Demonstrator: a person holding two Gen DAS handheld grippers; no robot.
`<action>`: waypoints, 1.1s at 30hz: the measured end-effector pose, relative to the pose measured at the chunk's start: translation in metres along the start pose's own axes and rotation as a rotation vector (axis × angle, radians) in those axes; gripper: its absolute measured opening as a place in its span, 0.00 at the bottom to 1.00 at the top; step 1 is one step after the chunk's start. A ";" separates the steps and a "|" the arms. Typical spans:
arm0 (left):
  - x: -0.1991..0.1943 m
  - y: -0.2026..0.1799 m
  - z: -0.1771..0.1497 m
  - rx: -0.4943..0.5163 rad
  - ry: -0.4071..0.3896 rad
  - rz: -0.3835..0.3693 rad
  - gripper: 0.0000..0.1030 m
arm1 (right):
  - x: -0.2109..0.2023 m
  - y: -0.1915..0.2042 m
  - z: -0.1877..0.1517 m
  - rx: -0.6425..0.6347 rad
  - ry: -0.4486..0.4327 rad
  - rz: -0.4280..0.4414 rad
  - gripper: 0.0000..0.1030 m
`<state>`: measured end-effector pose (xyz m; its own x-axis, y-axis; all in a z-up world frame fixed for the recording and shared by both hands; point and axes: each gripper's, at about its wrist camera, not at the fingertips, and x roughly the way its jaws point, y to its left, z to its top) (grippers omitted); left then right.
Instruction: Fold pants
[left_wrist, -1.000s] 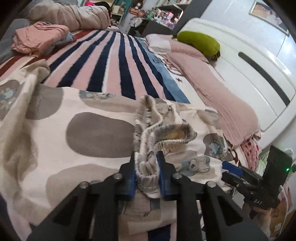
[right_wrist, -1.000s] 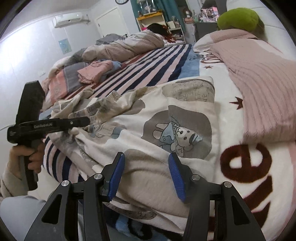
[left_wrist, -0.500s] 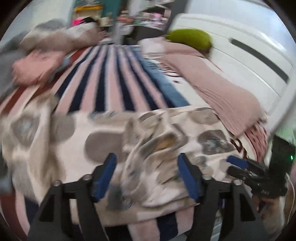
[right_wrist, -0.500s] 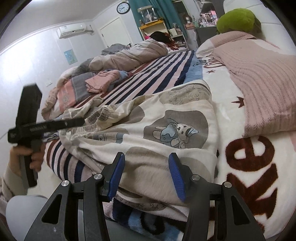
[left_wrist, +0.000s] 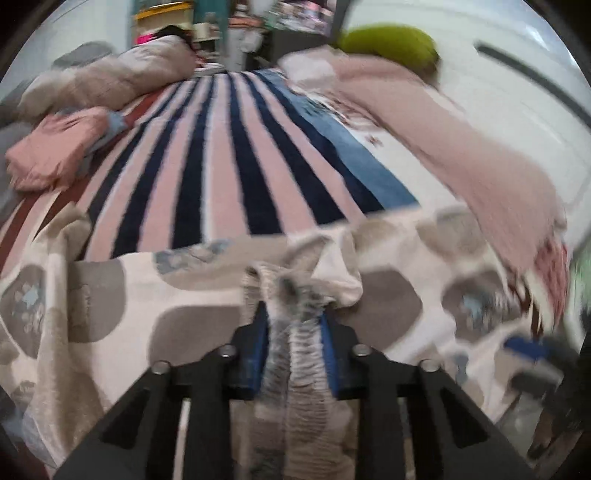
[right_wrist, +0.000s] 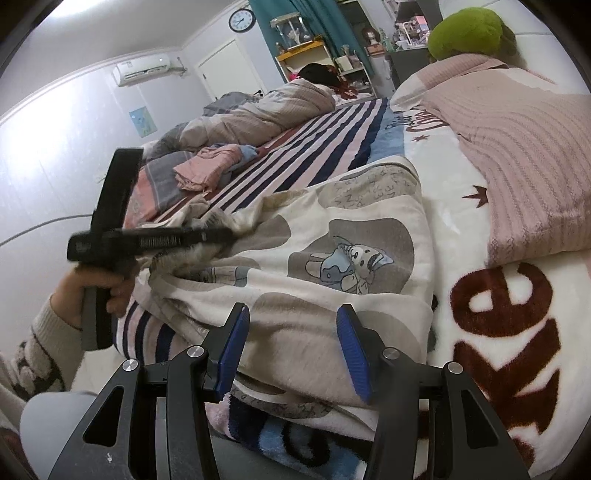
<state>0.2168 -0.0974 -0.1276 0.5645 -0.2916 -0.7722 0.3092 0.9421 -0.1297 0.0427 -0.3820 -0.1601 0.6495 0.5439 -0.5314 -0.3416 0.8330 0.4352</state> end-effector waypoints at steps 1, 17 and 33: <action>-0.001 0.007 0.002 -0.018 -0.010 0.026 0.19 | 0.000 0.000 0.000 -0.003 0.003 -0.001 0.44; -0.005 0.050 -0.013 -0.143 -0.019 0.053 0.53 | -0.002 -0.008 0.021 0.035 -0.053 -0.078 0.45; -0.127 0.104 -0.073 -0.361 -0.167 0.105 0.58 | -0.025 0.021 0.032 0.012 -0.145 -0.126 0.65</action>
<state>0.1214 0.0495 -0.0878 0.7047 -0.1857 -0.6847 -0.0280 0.9571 -0.2884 0.0408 -0.3817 -0.1147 0.7782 0.4141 -0.4721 -0.2439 0.8920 0.3805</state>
